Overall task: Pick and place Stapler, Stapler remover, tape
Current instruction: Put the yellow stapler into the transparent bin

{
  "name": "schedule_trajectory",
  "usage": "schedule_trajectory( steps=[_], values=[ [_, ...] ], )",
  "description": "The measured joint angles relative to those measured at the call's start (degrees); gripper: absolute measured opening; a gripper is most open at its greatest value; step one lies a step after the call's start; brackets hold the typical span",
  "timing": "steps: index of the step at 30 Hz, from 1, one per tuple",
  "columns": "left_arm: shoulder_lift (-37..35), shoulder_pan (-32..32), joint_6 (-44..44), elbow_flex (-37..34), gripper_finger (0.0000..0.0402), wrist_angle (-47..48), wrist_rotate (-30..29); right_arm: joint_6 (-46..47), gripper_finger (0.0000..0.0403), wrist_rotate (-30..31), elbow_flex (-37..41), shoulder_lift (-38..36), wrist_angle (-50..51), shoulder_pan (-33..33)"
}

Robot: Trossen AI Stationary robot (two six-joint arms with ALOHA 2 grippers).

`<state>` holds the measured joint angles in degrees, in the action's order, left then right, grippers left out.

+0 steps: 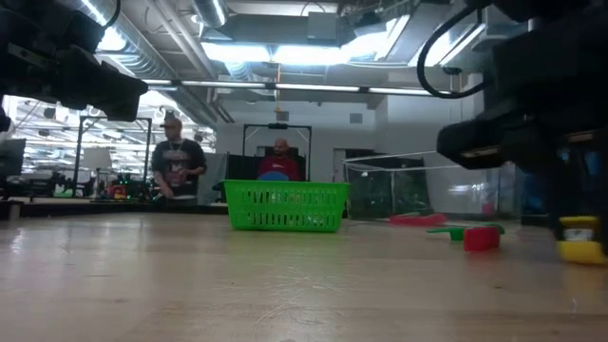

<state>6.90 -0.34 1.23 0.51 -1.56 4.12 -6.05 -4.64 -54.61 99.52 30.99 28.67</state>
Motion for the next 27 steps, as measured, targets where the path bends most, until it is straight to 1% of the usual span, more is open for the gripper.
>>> schedule_trajectory(
  steps=[3,5,10,15,22,24,27],
  values=[
    [0.00,0.00,0.00,-0.02,0.0005,0.00,0.00,2.16,0.0060,-4.29,0.00,-1.38,0.04,0.02],
    [0.00,0.00,0.00,-0.01,0.0004,0.00,0.00,3.82,0.0060,-6.04,0.00,-2.92,-0.36,0.02],
    [0.00,0.00,0.00,0.00,0.0007,0.00,0.00,4.88,0.0060,-6.55,0.00,-8.74,-1.40,-0.17],
    [0.00,0.00,0.00,0.00,0.0007,0.00,0.00,9.18,0.0060,-6.39,0.00,-15.33,-2.53,-1.95],
    [0.00,0.00,0.00,-0.01,0.0005,-0.01,0.00,15.32,0.0060,-0.34,-0.04,-24.11,-2.43,-6.87],
    [0.00,0.00,0.00,-0.02,0.0006,-0.01,0.00,18.05,0.0060,2.24,-0.04,-26.05,-2.39,-8.98],
    [0.00,0.00,0.00,-0.02,0.0008,0.00,0.00,22.73,0.0060,7.76,-0.04,-28.29,-1.40,-12.60]
  ],
)
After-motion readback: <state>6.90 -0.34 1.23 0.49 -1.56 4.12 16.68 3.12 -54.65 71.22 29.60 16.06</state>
